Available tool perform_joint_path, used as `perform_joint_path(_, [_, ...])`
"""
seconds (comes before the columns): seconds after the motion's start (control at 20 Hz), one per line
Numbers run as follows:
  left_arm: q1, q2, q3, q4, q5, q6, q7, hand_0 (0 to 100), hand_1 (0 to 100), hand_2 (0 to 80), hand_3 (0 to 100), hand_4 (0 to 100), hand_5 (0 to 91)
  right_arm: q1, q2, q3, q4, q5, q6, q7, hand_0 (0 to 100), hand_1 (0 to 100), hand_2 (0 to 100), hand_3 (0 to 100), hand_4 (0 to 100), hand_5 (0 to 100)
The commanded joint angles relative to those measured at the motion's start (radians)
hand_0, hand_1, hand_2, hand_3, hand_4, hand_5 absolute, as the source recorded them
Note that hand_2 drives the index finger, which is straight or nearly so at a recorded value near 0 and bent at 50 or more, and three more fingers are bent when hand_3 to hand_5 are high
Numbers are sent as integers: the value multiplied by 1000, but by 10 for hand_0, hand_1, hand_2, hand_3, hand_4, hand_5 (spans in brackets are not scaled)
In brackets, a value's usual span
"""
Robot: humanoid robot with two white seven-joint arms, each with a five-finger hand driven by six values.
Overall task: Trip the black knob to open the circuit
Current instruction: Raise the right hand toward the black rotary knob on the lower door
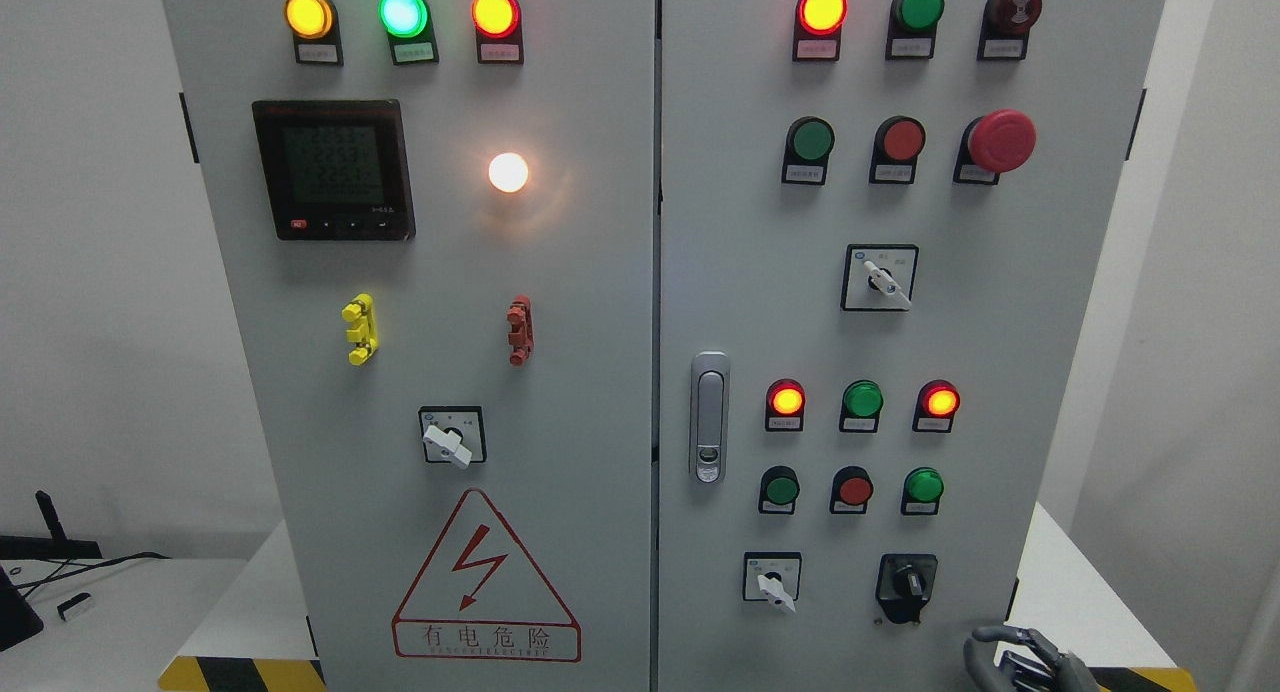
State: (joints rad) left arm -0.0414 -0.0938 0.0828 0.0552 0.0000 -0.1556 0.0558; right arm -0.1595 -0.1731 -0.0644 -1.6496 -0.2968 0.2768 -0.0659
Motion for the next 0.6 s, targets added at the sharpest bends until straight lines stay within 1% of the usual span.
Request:
perform_joint_path(0.0, [0,0,0,0,-31,-1,-1,120,389,0,0,0,0,-12,1,41,-1,8,-1,-9,493,856,477,1000,966,879])
perform_joint_path(0.3, [0,0,0,0,-31,-1,-1,120,389,0,0,0,0,-31,1,46,-6,8,2,-15,493,850,476,1000,967,879])
perform_joint_path(0.55, [0,0,0,0,-31,-1,-1,120,389,0,0,0,0,-31,3,46,-32,22,4,-15,492,847,475,1000,967,879])
